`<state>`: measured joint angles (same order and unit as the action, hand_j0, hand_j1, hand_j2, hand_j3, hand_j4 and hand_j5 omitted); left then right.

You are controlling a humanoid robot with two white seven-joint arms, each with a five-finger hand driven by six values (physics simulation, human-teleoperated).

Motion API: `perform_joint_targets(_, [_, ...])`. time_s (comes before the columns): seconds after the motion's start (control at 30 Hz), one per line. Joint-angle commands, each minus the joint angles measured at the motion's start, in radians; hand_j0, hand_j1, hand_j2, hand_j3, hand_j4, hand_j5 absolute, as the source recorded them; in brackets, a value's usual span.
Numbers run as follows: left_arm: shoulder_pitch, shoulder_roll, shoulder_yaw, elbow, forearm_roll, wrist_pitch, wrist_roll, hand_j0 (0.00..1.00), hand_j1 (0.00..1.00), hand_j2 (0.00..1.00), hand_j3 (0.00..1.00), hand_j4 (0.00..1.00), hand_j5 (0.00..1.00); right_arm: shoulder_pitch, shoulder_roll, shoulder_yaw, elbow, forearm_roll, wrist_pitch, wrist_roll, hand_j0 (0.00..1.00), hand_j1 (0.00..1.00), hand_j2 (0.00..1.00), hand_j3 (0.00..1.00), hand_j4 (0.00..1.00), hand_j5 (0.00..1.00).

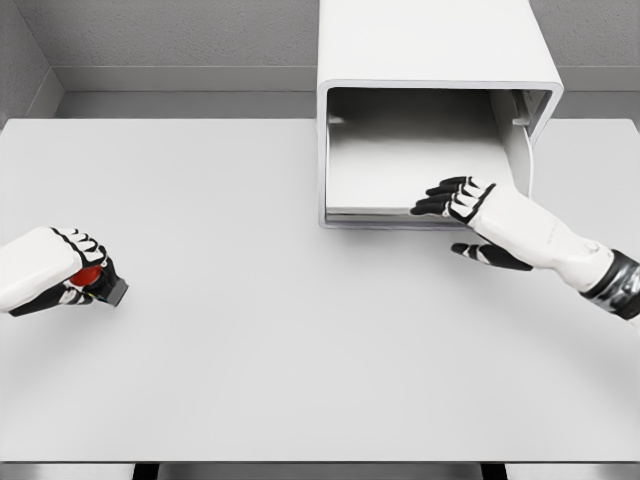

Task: Slide open multi-storey tabletop storage cabinets and put open load switch and slide close multi-storey tabletop storage cabinets

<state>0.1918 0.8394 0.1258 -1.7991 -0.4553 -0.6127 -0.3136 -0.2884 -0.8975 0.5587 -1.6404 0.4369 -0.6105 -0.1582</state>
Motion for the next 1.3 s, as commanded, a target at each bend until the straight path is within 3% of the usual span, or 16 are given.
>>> perform_joint_targets(0.0, [0.0,-0.003,0.0,0.0,0.007,0.002,0.001,0.36,0.36,0.36,0.36,0.36,0.36,0.0,-0.021,-0.002,-0.021,-0.007,0.0,-0.001,0.83,0.83,0.83,0.83,0.83,0.83])
perform_joint_targets(0.27, [-0.031,-0.028,-0.002,0.0,0.018,0.002,0.001,0.37,0.37,0.37,0.37,0.37,0.37,-0.002,-0.041,-0.089,-0.026,-0.053,0.0,0.0,0.81,0.81,0.81,0.81,0.81,0.81])
perform_joint_targets(0.33, [-0.045,-0.043,-0.003,0.0,0.017,0.002,0.001,0.37,0.37,0.37,0.37,0.37,0.37,-0.005,-0.067,-0.091,-0.026,-0.075,0.0,0.003,0.63,0.63,0.63,0.63,0.63,0.63])
perform_joint_targets(0.37, [-0.046,-0.045,-0.005,0.0,0.017,0.002,0.001,0.37,0.37,0.37,0.37,0.37,0.37,-0.005,-0.075,-0.105,-0.026,-0.075,0.0,0.003,0.59,0.59,0.59,0.59,0.59,0.59])
perform_joint_targets(0.53, [-0.061,-0.046,-0.011,0.0,0.013,0.002,0.001,0.37,0.37,0.37,0.37,0.37,0.37,0.0,-0.109,-0.143,-0.022,-0.092,0.0,0.003,0.51,0.51,0.51,0.51,0.51,0.51])
perform_joint_targets(0.7, [-0.091,-0.074,-0.014,0.0,0.006,0.002,0.001,0.37,0.37,0.37,0.37,0.37,0.37,0.003,-0.127,-0.178,-0.007,-0.113,0.0,0.002,0.52,0.52,0.52,0.52,0.52,0.52])
perform_joint_targets(0.97, [-0.133,-0.132,-0.044,0.0,-0.002,0.002,-0.001,0.36,0.36,0.36,0.36,0.36,0.36,0.003,-0.127,-0.209,0.116,-0.13,0.0,0.002,0.52,0.52,0.52,0.52,0.52,0.52])
perform_joint_targets(1.27, [-0.183,-0.177,-0.071,-0.002,-0.006,0.002,-0.001,0.36,0.36,0.36,0.36,0.36,0.36,0.018,-0.139,-0.212,0.162,-0.13,0.0,-0.001,0.53,0.53,0.53,0.53,0.53,0.53])
